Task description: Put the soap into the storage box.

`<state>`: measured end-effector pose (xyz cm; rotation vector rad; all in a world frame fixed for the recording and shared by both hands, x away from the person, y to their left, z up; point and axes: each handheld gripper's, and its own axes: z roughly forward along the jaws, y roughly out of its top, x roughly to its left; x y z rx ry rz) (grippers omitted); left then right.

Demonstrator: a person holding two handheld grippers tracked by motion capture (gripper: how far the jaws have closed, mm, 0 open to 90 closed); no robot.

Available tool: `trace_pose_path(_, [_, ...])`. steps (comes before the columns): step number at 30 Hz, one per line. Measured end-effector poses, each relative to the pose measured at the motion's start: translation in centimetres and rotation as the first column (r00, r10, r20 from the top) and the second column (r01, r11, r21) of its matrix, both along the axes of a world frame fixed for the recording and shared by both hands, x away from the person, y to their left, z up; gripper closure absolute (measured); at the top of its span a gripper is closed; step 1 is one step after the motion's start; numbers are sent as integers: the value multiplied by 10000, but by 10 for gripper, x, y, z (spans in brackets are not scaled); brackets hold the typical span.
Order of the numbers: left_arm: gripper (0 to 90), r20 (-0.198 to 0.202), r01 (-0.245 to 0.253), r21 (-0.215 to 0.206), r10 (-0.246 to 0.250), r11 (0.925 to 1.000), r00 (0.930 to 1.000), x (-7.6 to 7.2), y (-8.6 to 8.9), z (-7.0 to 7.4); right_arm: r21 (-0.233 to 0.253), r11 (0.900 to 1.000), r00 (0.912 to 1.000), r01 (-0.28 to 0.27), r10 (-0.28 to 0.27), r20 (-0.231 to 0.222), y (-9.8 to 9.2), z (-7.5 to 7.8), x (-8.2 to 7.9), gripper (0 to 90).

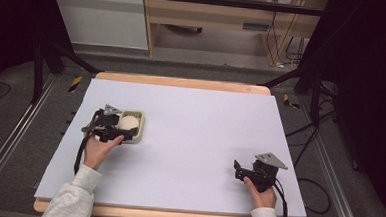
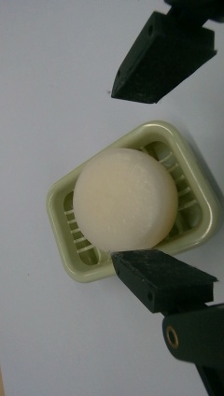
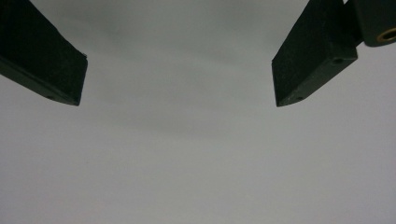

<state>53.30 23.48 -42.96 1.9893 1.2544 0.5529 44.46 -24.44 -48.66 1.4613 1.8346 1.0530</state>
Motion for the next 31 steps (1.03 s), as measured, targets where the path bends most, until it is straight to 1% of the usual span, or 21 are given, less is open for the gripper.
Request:
trace_pose_path(2, [189, 78, 13, -94, -13, 10000, 10000, -4, 1, 1, -15, 10000, 10000, 1, 0, 8, 0, 0, 0, 39])
trace_pose_path(3, [194, 191, 12, -241, -7, 9997, 9998, -7, 1, 1, -20, 10000, 10000, 9, -9, 12, 0, 0, 0, 39])
trace_pose_path(4, [200, 207, 56, -188, -53, 9998, 9998, -10, 1, 2, -35, 10000, 10000, 24, -24, 33, 0, 0, 0, 39])
trace_pose_path(7, [203, 373, 156, -311, -145, 9994, 9992, -18, 2, 3, -26, 10000, 10000, 27, -26, 39, 0, 0, 0, 39])
trace_pose_path(10, [208, 466, 180, -630, -151, 9979, 9988, -26, 6, 5, -40, 10000, 10000, 30, -30, 45, 0, 0, 0, 39])
trace_pose_path(12, [210, 600, 151, -678, -110, 9976, 9981, -31, 9, 6, -48, 10000, 10000, 32, -31, 57, 0, 0, 0, 39])
trace_pose_path(13, [211, 600, 151, -678, -110, 9976, 9981, -31, 9, 6, -48, 10000, 10000, 32, -31, 57, 0, 0, 0, 39])
trace_pose_path(14, [211, 686, 152, -594, -111, 9981, 9976, -36, 12, 5, -58, 10000, 10000, 27, -27, 59, 0, 0, 0, 39])
trace_pose_path(16, [212, 717, 64, -626, -19, 9980, 9974, -40, 16, 3, -38, 10000, 10000, 37, -37, 54, 0, 0, 0, 39])
trace_pose_path(19, [220, 650, -151, -745, 200, 9971, 9977, -48, 27, -4, -58, 10000, 10000, 36, -35, 63, 0, 0, 0, 39])
trace_pose_path(22, [226, 592, -270, -765, 316, 9967, 9977, -54, 34, -9, -37, 10000, 10000, 36, -36, 55, 0, 0, 0, 39])
trace_pose_path(26, [232, 528, -392, -622, 425, 9973, 9977, -65, 42, -19, -39, 10000, 9999, 56, -56, 122, -1, 0, -1, 39])
trace_pose_path(28, [234, 544, -531, -537, 560, 9971, 9969, -70, 45, -25, -27, 10000, 9999, 57, -57, 141, -1, 0, -1, 39])
trace_pose_path(29, [234, 523, -618, -429, 640, 9972, 9966, -73, 47, -27, -25, 10000, 9999, 59, -59, 145, -1, 0, -1, 39])
trace_pose_path(31, [231, 410, -689, -398, 705, 9968, 9967, -76, 50, -31, -18, 10000, 9999, 55, -55, 136, -1, 0, -1, 39])
